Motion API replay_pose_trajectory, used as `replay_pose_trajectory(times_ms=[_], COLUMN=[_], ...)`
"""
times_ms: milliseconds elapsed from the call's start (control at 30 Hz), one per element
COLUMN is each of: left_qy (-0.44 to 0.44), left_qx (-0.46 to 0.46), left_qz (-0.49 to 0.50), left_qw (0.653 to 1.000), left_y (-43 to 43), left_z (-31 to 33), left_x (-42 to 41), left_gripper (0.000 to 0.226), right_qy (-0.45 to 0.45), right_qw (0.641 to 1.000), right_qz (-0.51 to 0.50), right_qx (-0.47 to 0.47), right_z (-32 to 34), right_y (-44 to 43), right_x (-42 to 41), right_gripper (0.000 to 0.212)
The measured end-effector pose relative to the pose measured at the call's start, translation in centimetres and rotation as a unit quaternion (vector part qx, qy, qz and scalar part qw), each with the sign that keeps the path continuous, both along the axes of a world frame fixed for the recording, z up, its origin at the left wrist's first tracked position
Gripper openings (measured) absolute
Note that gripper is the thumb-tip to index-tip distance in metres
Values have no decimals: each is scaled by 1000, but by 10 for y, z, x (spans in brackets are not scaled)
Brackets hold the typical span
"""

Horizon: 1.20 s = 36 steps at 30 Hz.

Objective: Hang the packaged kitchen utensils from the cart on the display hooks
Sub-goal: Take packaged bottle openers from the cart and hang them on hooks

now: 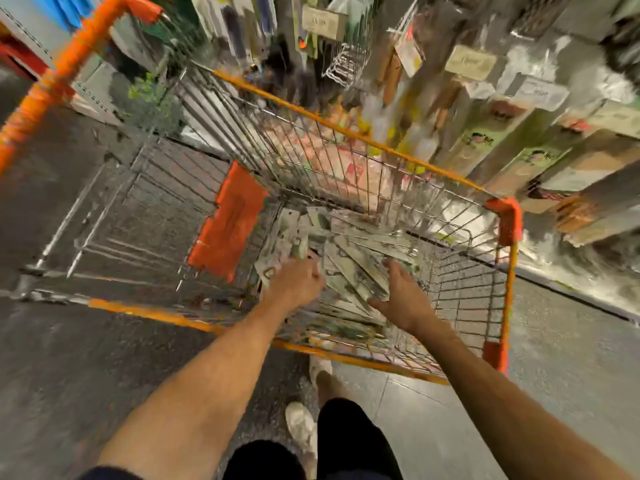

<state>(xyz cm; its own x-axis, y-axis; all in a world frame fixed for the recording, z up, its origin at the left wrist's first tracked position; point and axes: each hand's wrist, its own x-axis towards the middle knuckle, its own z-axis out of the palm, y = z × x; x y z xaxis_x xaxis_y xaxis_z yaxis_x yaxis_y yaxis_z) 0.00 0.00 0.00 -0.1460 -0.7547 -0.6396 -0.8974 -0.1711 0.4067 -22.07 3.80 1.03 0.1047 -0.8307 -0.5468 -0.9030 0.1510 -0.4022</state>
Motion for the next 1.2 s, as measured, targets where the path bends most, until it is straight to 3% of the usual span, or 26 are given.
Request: replay_pose_trajectory(times_ms=[167, 367, 533, 667, 800, 967, 1133, 1200], left_qy=[66, 132, 168, 188, 202, 230, 232, 250], left_qx=[96, 170, 157, 148, 167, 156, 135, 135], left_qz=[138, 322, 402, 426, 420, 435, 461, 459], left_qw=[984, 922, 886, 873, 869, 856, 846, 842], left_y=[-30, -53, -59, -59, -56, -45, -51, -53], left_z=[-55, -93, -100, -101, -102, -95, -80, -73], left_x=[-8, -30, -39, -42, -44, -51, -39, -25], left_gripper=[45, 78, 54, 31, 32, 41, 46, 30], right_qy=[71, 73, 76, 0, -44, -119, -145, -165], right_qw=[994, 987, 985, 982, 971, 938, 926, 918], right_qz=[-10, -34, -28, -76, -152, -241, -265, -284], right_qx=[77, 141, 152, 170, 177, 220, 227, 223], right_z=[-41, -71, -79, -75, -71, -75, -68, -64], right_y=[-53, -78, -82, -77, -67, -57, -51, -53], right_x=[-2, 2, -7, -9, -6, 2, 13, 16], right_gripper=[83, 82, 76, 79, 81, 57, 69, 80])
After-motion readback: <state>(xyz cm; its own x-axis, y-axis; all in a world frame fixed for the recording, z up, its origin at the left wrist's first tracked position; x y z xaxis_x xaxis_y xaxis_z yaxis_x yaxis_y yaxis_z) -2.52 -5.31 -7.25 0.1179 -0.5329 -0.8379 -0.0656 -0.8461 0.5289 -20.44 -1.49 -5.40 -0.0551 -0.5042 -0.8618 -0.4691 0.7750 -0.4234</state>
